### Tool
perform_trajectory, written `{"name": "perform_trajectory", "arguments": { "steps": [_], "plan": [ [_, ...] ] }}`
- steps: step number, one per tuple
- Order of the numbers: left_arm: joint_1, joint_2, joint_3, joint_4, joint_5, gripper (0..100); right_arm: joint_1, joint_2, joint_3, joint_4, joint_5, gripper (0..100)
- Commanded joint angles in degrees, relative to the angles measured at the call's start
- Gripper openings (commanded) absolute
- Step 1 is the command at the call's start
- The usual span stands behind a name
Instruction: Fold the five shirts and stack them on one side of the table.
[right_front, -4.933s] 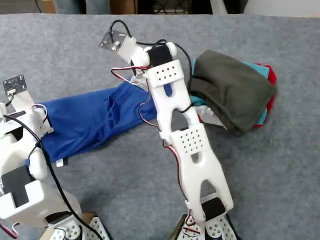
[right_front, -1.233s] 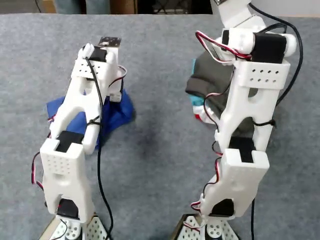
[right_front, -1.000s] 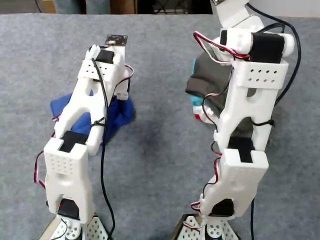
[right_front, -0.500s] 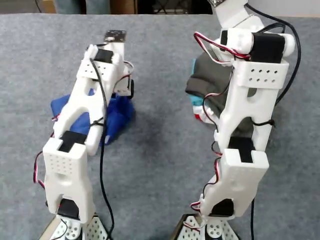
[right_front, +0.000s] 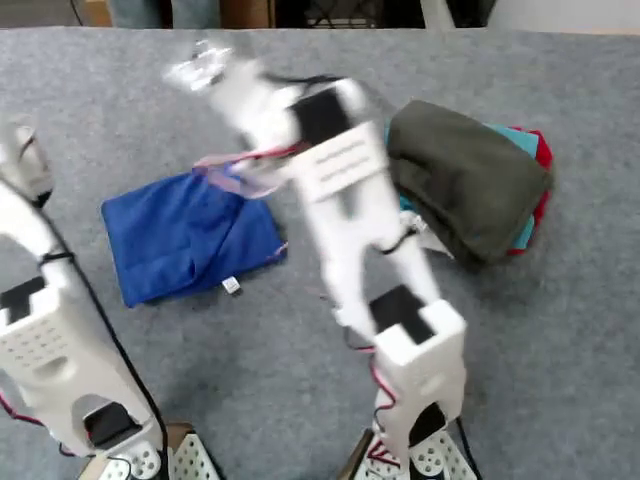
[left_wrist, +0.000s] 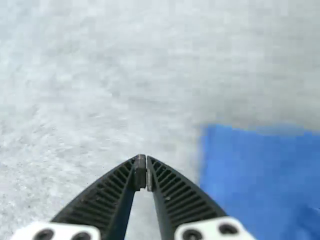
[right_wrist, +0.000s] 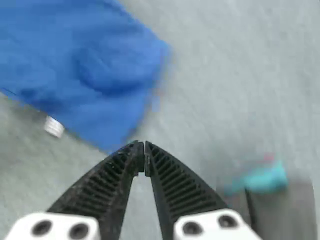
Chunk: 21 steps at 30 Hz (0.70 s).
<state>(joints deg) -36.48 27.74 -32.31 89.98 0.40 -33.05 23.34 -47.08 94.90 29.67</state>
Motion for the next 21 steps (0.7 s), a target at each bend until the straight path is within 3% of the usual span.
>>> {"name": "perform_trajectory", "arguments": {
  "steps": [1,8,12,21],
  "plan": [
    [-4.0,1.14,10.68,-11.25,-0.53,3,-5.98,4.88,-0.31,-5.8,-0.35,1.5],
    [-4.0,1.05,25.1,-27.96,-0.7,3,-10.11,22.29,-12.35,-15.38,-0.53,1.5],
    [-4.0,0.26,26.68,-30.42,-0.53,3,-10.11,33.1,-21.76,-18.02,-0.53,1.5],
    [-3.91,0.0,27.03,-30.59,-0.53,3,-7.03,46.2,-40.57,-2.2,-0.53,1.5]
  ]
}}
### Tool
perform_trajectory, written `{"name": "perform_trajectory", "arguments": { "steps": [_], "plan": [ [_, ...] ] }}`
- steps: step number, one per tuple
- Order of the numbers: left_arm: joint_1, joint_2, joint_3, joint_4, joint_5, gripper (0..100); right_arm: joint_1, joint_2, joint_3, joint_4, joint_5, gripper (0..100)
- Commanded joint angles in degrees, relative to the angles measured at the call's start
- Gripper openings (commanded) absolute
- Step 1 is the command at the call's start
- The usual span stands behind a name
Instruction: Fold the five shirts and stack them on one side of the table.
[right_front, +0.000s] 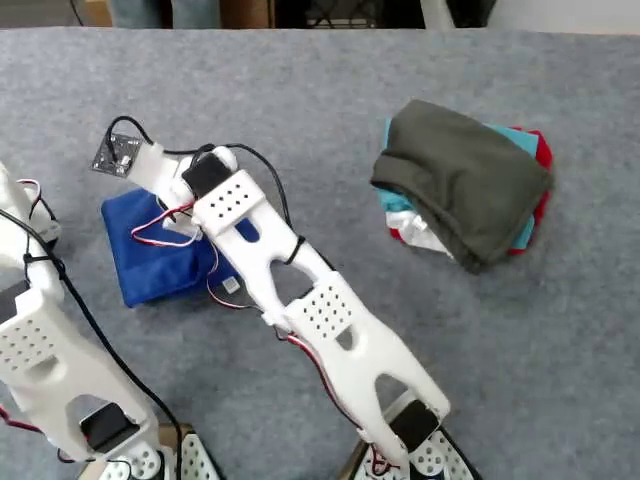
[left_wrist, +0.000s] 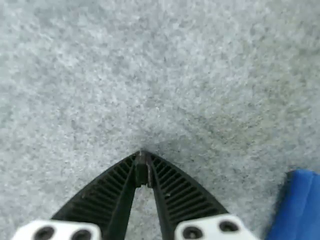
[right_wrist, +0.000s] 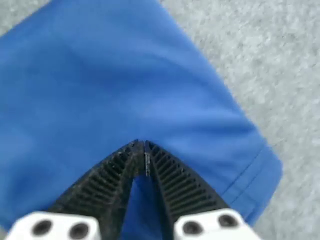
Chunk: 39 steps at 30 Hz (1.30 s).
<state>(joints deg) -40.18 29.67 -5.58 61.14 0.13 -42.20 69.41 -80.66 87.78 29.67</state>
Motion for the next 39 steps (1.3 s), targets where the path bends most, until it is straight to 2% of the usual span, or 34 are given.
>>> {"name": "perform_trajectory", "arguments": {
  "steps": [1,3,7,10,21,25,30,32,35,37,39],
  "plan": [
    [-0.22,-1.93,0.31,-1.76,-0.26,3,2.64,0.22,-8.4,7.56,-0.53,1.5],
    [-0.22,-1.93,0.13,-1.85,-0.26,3,3.6,0.13,-10.68,13.19,-0.44,1.5],
    [-0.22,-1.93,0.13,-1.85,-0.26,3,6.86,-1.45,-9.89,13.63,-2.55,1.4],
    [-0.31,-1.93,0.4,-1.85,-0.26,3,9.05,-5.58,-3.21,13.63,-2.81,1.4],
    [-0.66,-1.85,1.19,-1.41,-0.44,3,11.52,-37.14,50.24,13.45,-2.73,1.4],
    [-0.4,-2.02,1.8,-0.62,-0.53,3,12.75,-46.2,63.96,13.45,-2.46,1.4],
    [1.63,-3.08,0.84,6.51,-0.62,3,14.86,-51.12,62.11,13.19,-2.81,1.5],
    [3.12,-5.45,-0.04,11.25,-1.05,3,12.92,-51.47,56.57,12.92,-3.43,1.5],
    [6.02,-12.57,-1.01,19.43,-3.16,3,9.32,-49.71,50.15,10.9,-8.53,1.5],
    [9.01,-18.64,0.04,21.36,-2.55,3,8.62,-46.64,48.92,8.79,-11.6,1.5],
    [12.35,-24.18,2.77,20.04,-2.55,3,8.88,-42.24,48.92,6.68,-13.89,1.5]
  ]
}}
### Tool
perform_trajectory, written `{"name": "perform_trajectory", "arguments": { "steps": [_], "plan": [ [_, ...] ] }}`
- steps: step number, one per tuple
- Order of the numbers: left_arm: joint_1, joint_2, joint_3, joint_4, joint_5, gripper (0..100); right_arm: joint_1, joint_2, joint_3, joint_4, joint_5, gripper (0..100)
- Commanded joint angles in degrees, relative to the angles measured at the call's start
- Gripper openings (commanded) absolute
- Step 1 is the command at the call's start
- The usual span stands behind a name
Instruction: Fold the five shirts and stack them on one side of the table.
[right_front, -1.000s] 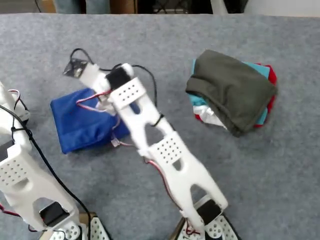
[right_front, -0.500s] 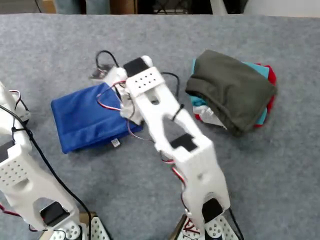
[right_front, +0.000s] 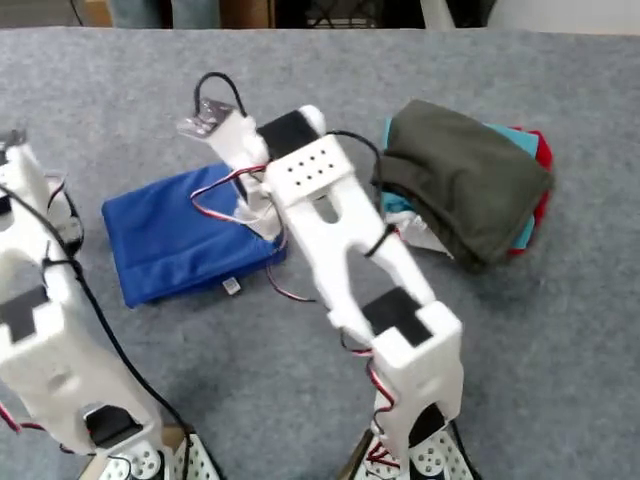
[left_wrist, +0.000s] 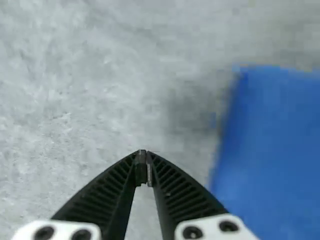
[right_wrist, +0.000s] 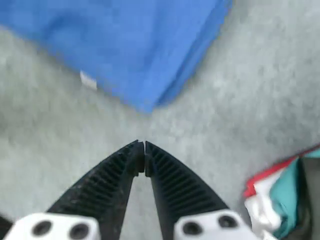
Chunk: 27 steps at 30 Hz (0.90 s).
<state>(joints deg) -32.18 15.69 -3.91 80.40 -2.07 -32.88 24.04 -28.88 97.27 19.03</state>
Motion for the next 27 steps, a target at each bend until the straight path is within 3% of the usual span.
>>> {"name": "perform_trajectory", "arguments": {
  "steps": [1,3,6,10,12,22,27],
  "plan": [
    [6.11,-12.4,2.68,-0.35,-0.35,3,-0.09,5.76,-2.86,-3.25,-3.96,1.5],
    [9.01,-15.74,7.08,-4.84,-0.35,3,0.79,11.21,-3.38,-3.78,-4.66,1.5],
    [11.3,-14.95,17.54,-18.37,-0.35,3,2.46,18.24,-4.18,-3.87,-4.57,1.5],
    [11.56,-8.79,28.0,-32.7,-0.35,3,4.4,22.99,-9.19,-1.49,-4.57,1.5],
    [11.03,-4.84,28.88,-35.69,-0.35,3,4.75,22.99,-12.7,0.7,-4.4,1.5],
    [11.47,-11.43,14.73,-18.2,-0.35,3,6.24,12.26,-17.01,3.96,-4.84,1.5],
    [10.07,-16.35,10.07,-10.11,-0.44,5,2.37,5.32,-11.91,3.87,-14.24,1.7]
  ]
}}
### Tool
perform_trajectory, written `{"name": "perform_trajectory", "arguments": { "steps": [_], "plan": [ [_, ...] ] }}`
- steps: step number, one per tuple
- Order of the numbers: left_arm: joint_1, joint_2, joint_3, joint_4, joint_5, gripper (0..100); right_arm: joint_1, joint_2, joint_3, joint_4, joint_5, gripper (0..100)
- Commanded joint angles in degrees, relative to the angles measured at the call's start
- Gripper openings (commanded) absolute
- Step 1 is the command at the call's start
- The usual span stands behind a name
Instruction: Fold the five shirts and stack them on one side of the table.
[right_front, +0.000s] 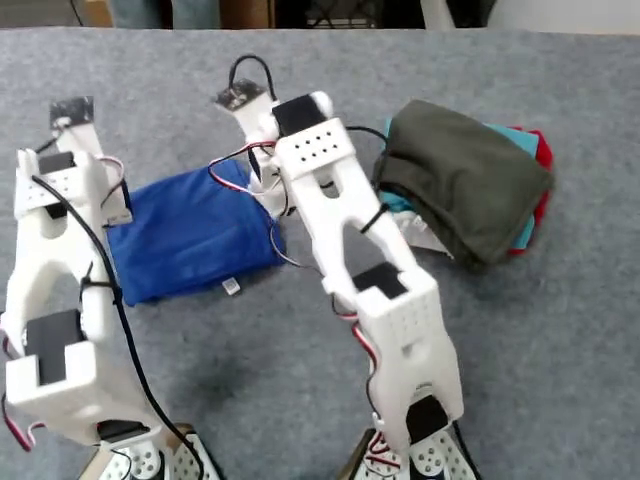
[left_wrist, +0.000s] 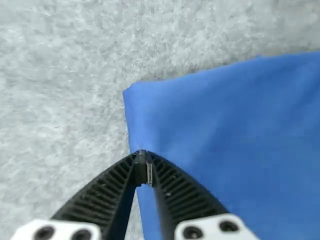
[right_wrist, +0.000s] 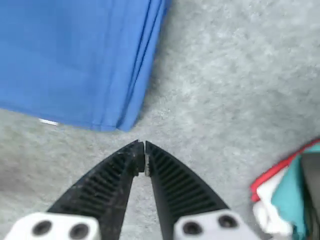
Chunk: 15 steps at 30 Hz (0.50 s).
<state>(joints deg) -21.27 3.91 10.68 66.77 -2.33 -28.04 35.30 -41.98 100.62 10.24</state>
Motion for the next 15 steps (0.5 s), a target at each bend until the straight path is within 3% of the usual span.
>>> {"name": "perform_trajectory", "arguments": {
  "steps": [1,5,8,15],
  "plan": [
    [-1.89,-5.1,-4.62,3.96,-0.09,8,-2.99,-6.64,1.8,0.53,-9.23,3.1],
    [-8.4,-3.87,-1.89,0.79,-0.09,20,-5.1,-6.37,3.82,0.26,-23.21,22.9],
    [-11.74,-1.41,1.8,-5.36,-0.09,22,-6.95,-3.74,2.77,-1.05,-31.65,36.8],
    [-13.67,3.69,4.18,-9.05,-0.09,22,-9.05,7.6,-2.86,-6.77,-43.52,39.8]
  ]
}}
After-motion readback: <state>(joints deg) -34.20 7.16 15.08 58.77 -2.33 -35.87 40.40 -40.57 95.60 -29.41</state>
